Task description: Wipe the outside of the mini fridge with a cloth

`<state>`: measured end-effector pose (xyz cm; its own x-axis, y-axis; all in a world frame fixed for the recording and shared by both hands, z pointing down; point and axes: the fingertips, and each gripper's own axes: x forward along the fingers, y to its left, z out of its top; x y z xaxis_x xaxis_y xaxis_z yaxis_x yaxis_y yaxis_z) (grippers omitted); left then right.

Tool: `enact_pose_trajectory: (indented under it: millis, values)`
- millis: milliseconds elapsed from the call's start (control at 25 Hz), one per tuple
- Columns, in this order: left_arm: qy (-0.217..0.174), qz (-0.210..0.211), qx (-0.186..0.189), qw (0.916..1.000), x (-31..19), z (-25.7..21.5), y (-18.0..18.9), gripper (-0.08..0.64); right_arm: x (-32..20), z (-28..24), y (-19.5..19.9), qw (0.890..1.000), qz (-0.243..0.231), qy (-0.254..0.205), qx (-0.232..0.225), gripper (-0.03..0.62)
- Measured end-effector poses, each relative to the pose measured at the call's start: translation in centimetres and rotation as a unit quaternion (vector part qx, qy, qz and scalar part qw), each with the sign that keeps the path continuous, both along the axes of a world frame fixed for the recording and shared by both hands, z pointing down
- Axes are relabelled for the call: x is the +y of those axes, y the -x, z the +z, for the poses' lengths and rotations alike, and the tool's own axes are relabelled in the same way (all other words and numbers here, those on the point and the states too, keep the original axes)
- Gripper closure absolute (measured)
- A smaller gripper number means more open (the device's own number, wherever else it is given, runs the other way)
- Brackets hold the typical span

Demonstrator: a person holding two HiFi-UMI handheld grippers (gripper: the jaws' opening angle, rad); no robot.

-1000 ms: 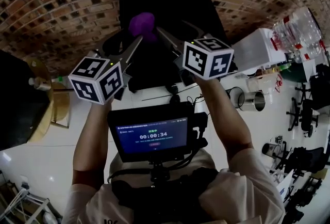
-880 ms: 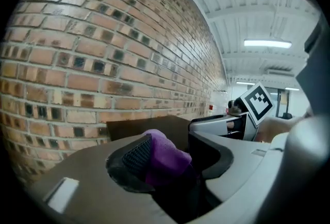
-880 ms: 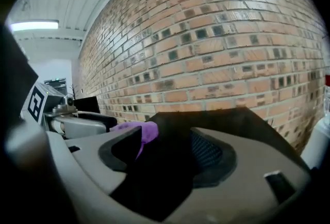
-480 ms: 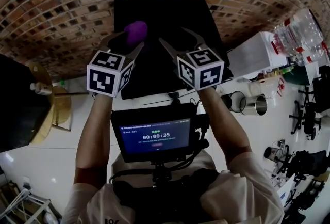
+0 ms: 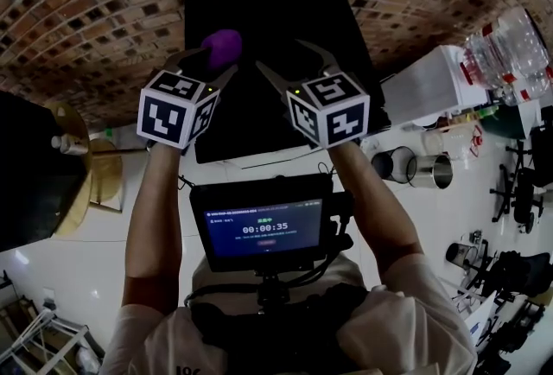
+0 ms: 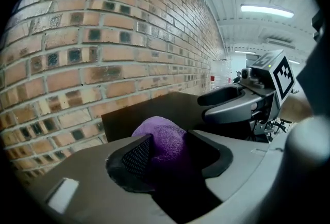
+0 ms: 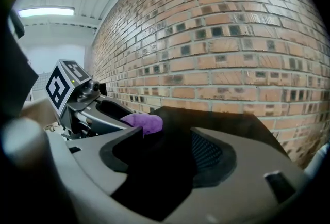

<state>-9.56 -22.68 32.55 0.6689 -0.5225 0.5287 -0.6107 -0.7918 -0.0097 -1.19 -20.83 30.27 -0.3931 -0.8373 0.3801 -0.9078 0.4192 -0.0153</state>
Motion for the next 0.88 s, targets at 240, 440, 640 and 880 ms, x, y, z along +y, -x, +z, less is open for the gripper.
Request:
enact_pose_trajectory:
  millis: [240, 440, 640, 880]
  values:
    - [0.009, -0.026, 0.004, 0.9996, -0.6, 0.2, -0.3, 0.37, 0.1, 0.1, 0.1, 1.0, -0.022, 0.001, 0.004, 0.304]
    - [0.008, -0.049, -0.006, 0.9987, -0.6, 0.2, 0.4, 0.393, 0.8, -0.4, 1.0, 0.998, -0.055, -0.003, -0.01, 0.322]
    - [0.009, -0.054, 0.008, 0.9985, -1.0, 0.0, 0.4, 0.42, 0.8, -0.8, 0.8, 0.998, -0.062, -0.009, -0.019, 0.322]
    - [0.011, -0.046, 0.025, 0.9986, -1.4, -0.1, 0.9, 0.434, 0.7, -0.4, 1.2, 0.998, -0.06, -0.003, -0.007, 0.324]
